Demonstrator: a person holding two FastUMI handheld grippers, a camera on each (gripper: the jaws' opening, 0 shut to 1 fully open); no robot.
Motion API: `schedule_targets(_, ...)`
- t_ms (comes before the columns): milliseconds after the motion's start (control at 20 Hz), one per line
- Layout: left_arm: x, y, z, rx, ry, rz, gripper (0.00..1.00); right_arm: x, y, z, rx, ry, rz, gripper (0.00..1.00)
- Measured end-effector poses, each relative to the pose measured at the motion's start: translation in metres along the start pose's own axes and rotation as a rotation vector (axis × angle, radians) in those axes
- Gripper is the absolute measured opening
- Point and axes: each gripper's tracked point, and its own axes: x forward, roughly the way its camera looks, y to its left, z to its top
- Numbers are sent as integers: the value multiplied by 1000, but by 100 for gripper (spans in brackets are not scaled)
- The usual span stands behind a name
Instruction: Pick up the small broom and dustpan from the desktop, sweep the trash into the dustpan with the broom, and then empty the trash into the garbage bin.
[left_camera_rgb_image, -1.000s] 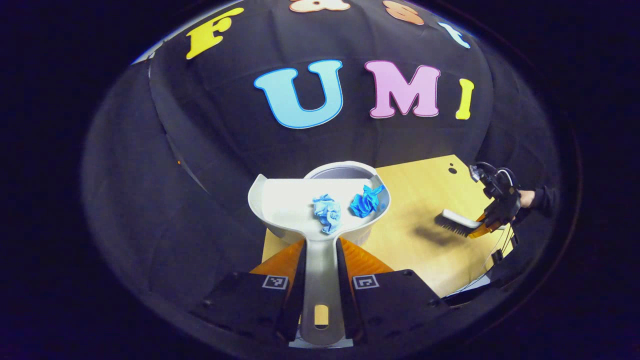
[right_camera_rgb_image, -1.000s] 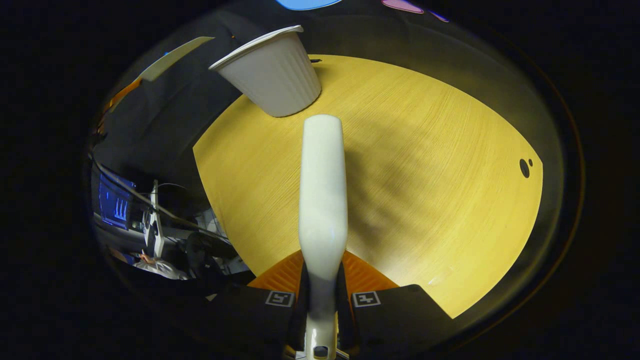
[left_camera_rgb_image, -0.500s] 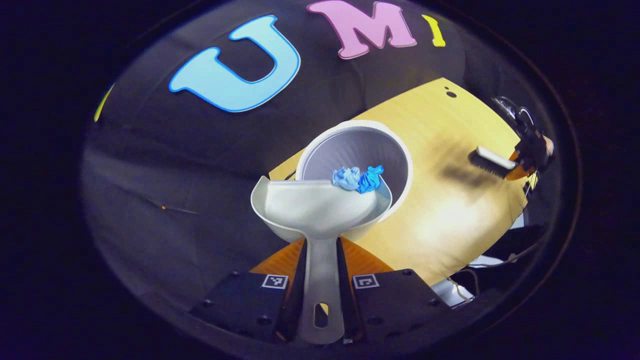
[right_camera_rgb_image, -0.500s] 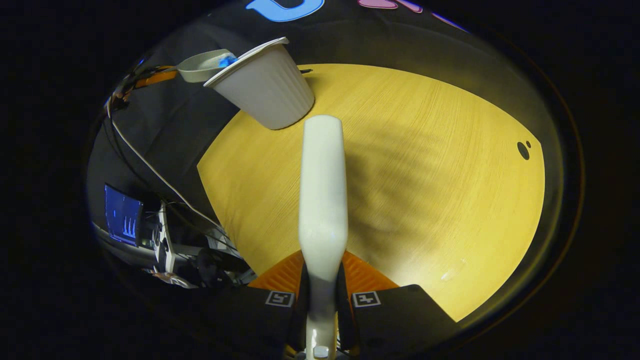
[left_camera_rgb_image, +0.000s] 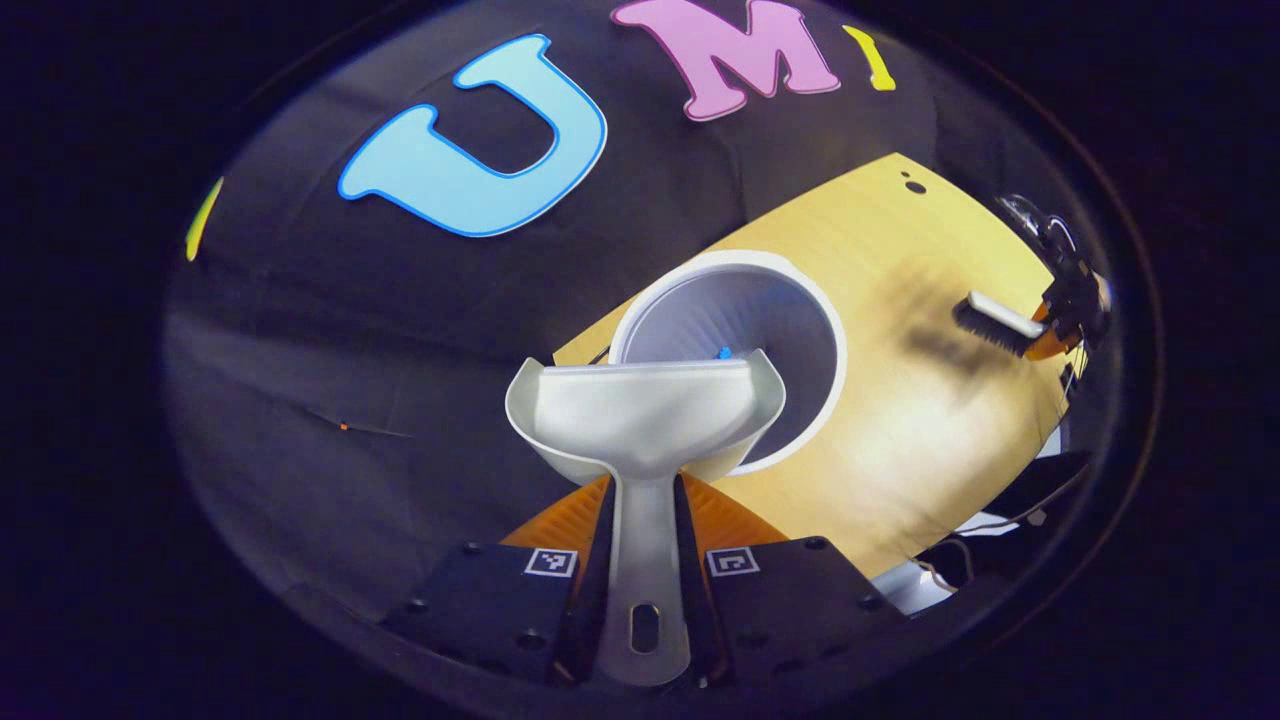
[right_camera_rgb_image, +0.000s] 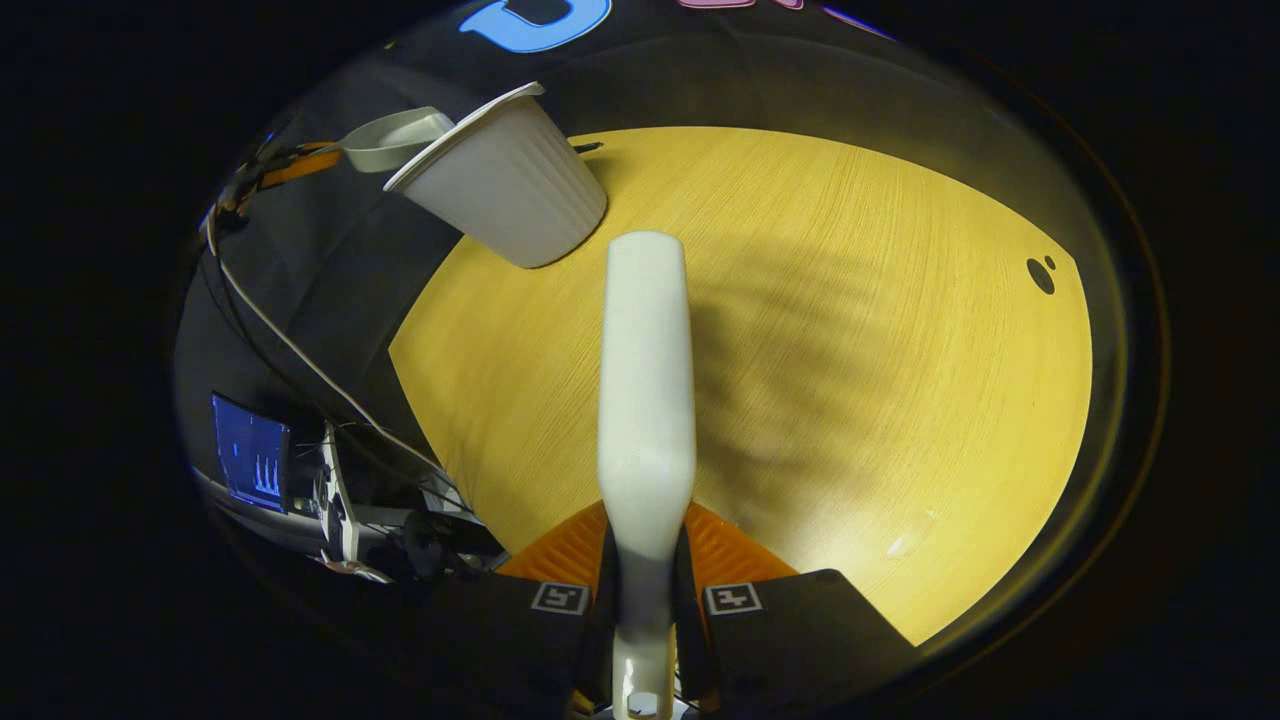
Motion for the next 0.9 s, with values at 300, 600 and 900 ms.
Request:
schedule_targets(300, -67, -48, -2, -127, -239, -2, 31, -13, -9, -4, 19, -17, -38, 28)
schedule_targets(600, -105, -175, 14, -255, -438, -153, 32, -37, -20, -29, 28, -29, -119, 28)
schedule_targets(900, -67, -293, 1, -318, -472, -243, 31, -33, -39, -65, 157, -48, -153, 28)
